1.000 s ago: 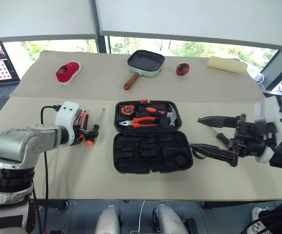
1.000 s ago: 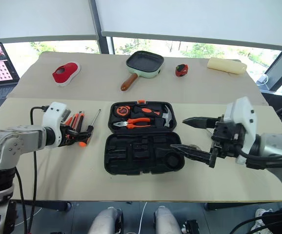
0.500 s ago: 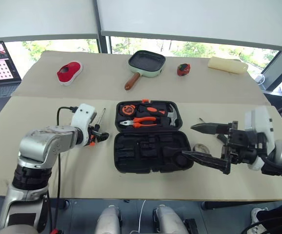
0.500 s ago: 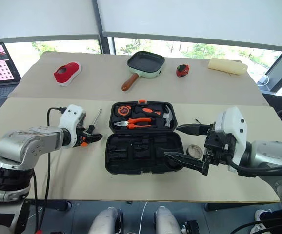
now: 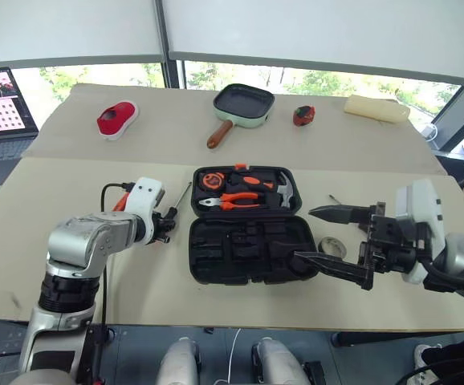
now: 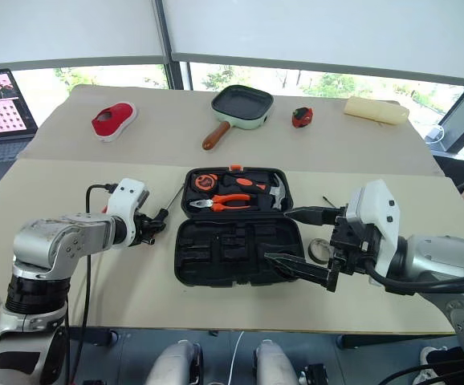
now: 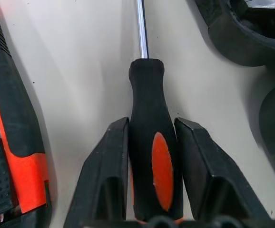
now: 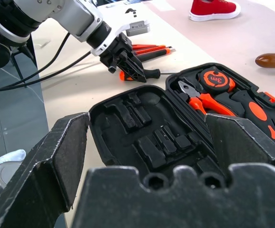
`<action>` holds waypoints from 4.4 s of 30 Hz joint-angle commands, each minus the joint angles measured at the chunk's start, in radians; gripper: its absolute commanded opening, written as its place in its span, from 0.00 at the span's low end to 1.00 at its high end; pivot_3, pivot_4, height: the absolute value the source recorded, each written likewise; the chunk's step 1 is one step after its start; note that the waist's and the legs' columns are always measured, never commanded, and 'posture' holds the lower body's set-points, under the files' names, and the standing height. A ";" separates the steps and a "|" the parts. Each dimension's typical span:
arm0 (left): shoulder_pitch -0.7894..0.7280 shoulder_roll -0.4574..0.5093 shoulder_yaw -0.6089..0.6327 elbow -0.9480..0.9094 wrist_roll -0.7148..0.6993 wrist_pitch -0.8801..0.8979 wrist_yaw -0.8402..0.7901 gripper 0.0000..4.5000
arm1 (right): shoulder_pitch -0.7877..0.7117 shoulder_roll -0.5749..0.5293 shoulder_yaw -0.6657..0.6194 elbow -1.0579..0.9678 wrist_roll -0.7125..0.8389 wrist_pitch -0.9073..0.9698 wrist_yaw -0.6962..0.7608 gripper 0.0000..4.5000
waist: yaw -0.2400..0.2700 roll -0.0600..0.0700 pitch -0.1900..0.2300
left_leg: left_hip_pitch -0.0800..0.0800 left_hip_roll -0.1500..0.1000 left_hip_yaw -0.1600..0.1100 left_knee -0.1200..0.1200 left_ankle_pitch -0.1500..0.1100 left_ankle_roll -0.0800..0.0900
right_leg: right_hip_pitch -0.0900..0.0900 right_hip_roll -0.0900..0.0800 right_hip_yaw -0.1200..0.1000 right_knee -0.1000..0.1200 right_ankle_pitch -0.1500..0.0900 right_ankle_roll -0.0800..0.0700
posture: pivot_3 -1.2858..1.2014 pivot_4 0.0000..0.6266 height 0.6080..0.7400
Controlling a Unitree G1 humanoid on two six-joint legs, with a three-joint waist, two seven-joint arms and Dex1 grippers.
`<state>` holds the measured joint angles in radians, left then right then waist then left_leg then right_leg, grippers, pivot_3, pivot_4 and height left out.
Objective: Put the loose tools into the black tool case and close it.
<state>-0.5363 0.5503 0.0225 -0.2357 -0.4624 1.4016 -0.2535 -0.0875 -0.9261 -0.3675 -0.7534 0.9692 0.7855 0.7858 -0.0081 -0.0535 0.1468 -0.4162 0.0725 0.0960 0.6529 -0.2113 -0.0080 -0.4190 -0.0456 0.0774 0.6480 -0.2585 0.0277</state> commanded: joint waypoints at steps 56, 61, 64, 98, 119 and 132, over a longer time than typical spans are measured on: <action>-0.401 0.012 -0.540 0.431 0.601 -0.988 -1.039 0.81 | 0.190 0.040 -0.144 -0.053 -0.008 -0.028 -0.135 1.00 | 0.020 0.004 -0.001 | -0.014 -0.004 -0.014 0.016 0.002 0.004 | 0.000 0.001 -0.008 0.005 0.000 0.002 | 0.52 0.24 1.00; -0.439 -0.001 -0.501 0.448 0.579 -0.975 -1.026 0.99 | 0.190 0.042 -0.124 -0.050 -0.019 -0.033 -0.138 1.00 | 0.018 0.004 -0.001 | -0.015 -0.004 -0.014 0.018 0.002 0.004 | -0.001 0.001 -0.008 0.008 0.000 0.003 | 0.52 0.24 1.00; -0.464 -0.024 -0.484 0.480 0.565 -0.982 -1.013 0.93 | 0.183 0.041 -0.116 -0.045 -0.021 -0.034 -0.141 1.00 | 0.019 0.004 -0.001 | -0.015 -0.004 -0.014 0.018 0.002 0.004 | -0.001 0.001 -0.008 0.008 0.000 0.003 | 0.52 0.24 1.00; -0.453 -0.126 -0.562 0.696 0.709 -1.243 -1.010 0.01 | 0.209 0.041 -0.108 -0.046 -0.036 -0.039 -0.161 1.00 | 0.024 0.005 -0.002 | -0.014 -0.005 -0.016 0.024 0.002 0.006 | 0.003 0.001 -0.008 0.010 0.000 0.003 | 0.52 0.24 1.00; -0.440 -0.128 -0.566 0.675 0.723 -1.277 -1.046 0.01 | 0.234 0.051 -0.104 -0.056 -0.064 -0.045 -0.152 1.00 | 0.017 0.005 -0.001 | -0.019 -0.005 -0.017 0.024 0.003 0.006 | -0.001 0.002 -0.008 0.011 0.000 0.003 | 0.52 0.24 1.00; -0.405 -0.152 -0.599 0.712 0.774 -1.346 -1.027 0.01 | 0.248 0.053 -0.103 -0.059 -0.076 -0.049 -0.150 1.00 | 0.020 0.006 -0.002 | -0.017 -0.005 -0.017 0.024 0.003 0.006 | 0.001 0.002 -0.008 0.011 0.000 0.004 | 0.52 0.24 1.00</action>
<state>-0.9735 0.4168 -0.5264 0.4472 0.2886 0.0620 -1.2610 0.1645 -0.8773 -0.4511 -0.7936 0.8976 0.7691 0.6346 0.0117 -0.0476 0.1447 -0.4333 0.0674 0.0785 0.6769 -0.2084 -0.0017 -0.4178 -0.0441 0.0692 0.6588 -0.2589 0.0312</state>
